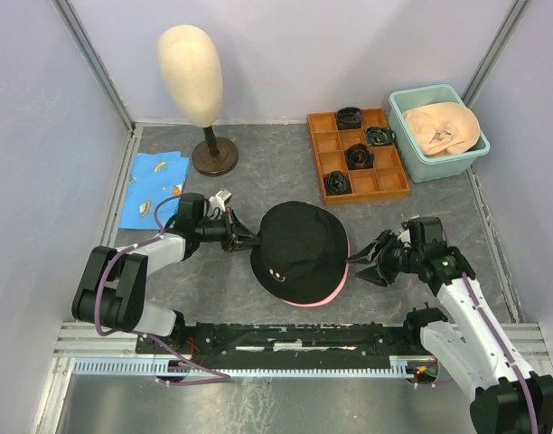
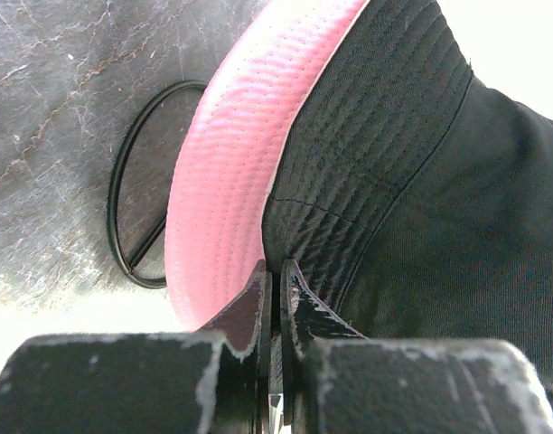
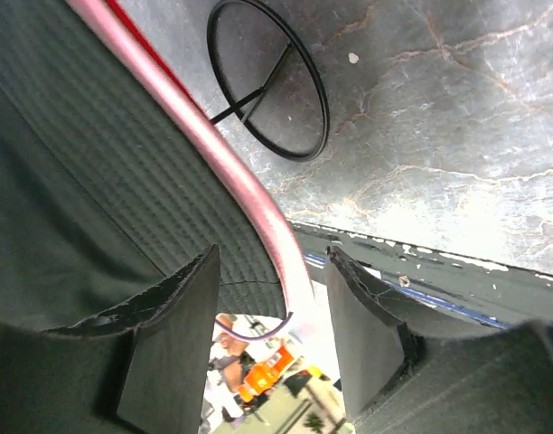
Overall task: Stack the hats
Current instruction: Stack the hat on the hat.
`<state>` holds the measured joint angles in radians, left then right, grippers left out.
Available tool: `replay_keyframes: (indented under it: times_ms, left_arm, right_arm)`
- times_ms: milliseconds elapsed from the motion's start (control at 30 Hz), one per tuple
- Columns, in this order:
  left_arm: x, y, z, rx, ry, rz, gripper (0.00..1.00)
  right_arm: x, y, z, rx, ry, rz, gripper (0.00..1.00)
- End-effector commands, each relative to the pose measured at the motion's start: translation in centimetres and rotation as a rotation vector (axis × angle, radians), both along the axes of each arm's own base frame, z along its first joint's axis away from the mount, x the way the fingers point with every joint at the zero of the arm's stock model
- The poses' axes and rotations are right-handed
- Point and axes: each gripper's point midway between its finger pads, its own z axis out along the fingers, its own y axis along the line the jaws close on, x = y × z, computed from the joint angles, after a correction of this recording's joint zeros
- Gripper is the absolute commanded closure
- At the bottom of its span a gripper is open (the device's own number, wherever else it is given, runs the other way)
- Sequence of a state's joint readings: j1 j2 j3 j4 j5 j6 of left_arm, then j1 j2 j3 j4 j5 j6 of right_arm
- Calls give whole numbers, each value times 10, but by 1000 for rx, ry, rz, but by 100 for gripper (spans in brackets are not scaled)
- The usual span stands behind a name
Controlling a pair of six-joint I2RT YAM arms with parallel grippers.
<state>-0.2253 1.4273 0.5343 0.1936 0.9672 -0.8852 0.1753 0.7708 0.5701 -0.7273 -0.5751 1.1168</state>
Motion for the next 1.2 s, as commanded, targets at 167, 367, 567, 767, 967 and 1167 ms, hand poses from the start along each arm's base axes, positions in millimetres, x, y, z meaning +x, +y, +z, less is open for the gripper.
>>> replay_keyframes:
  times_ms: [167, 367, 567, 767, 967, 1167]
  left_arm:
    - [10, -1, 4, 24, -61, -5, 97]
    - [12, -2, 5, 24, -63, -8, 97]
    - [12, -3, 4, 25, -61, -11, 97]
    - [14, -4, 3, 27, -61, -12, 97]
    - [14, -5, 2, 30, -57, -14, 97]
    - [16, -6, 1, 36, -56, -14, 97]
  right_arm:
    - [11, 11, 21, 157, -57, -89, 41]
    - [14, 13, 17, 199, -51, -115, 41]
    - [21, 15, 16, 214, -54, -120, 41]
    - [27, 17, 18, 222, -60, -120, 41]
    - [32, 20, 15, 242, -58, -123, 41]
    - [36, 26, 16, 274, -59, -129, 41]
